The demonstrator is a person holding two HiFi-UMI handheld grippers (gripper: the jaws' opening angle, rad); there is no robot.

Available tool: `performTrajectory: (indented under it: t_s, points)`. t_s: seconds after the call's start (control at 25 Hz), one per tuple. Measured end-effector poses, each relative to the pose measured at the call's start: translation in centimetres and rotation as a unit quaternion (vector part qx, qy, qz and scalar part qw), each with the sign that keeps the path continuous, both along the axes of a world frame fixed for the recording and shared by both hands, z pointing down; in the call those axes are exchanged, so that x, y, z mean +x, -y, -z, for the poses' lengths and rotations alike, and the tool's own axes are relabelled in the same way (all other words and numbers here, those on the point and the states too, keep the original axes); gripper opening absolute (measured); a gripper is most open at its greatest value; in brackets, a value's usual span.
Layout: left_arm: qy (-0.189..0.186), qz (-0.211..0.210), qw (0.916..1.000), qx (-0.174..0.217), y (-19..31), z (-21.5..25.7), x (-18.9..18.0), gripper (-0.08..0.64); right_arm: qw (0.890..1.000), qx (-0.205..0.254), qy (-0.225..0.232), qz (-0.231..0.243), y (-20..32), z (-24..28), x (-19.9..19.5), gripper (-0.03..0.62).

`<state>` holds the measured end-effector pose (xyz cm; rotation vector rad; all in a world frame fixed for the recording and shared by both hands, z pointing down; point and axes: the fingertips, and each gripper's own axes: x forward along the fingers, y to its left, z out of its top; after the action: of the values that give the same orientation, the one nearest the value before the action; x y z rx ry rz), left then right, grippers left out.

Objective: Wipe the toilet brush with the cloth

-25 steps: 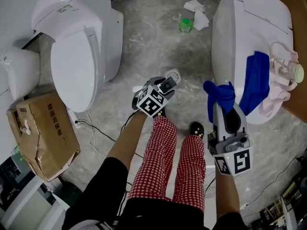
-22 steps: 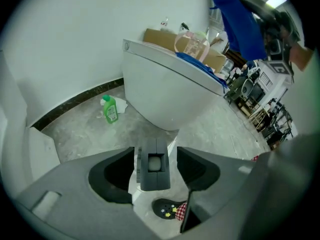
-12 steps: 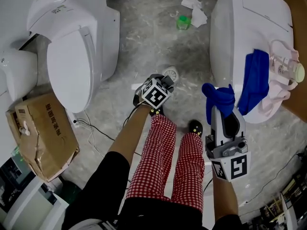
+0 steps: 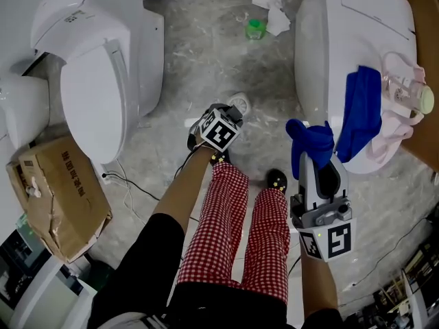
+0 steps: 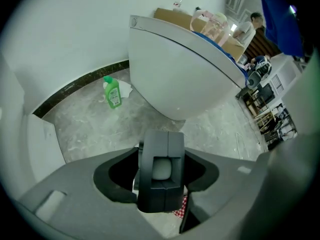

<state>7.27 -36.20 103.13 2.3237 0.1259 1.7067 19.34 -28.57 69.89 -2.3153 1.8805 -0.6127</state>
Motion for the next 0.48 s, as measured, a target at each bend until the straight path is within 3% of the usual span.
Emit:
performTrajectory:
  t_s: [0.12, 0.48]
  points:
    - [-0.002, 0.004, 1.0, 0.004, 0.0, -0.2, 0.3, 0.238, 1.0, -0.003, 0.007, -0.01, -0.5, -0.3, 0.3, 0.066]
    - [0.04, -0.018, 0.9988, 0.021, 0.1, -1.5, -0.8, 0.222, 1.0, -0.008, 0.005, -0.024, -1.3, -0.5, 1.0, 0.066]
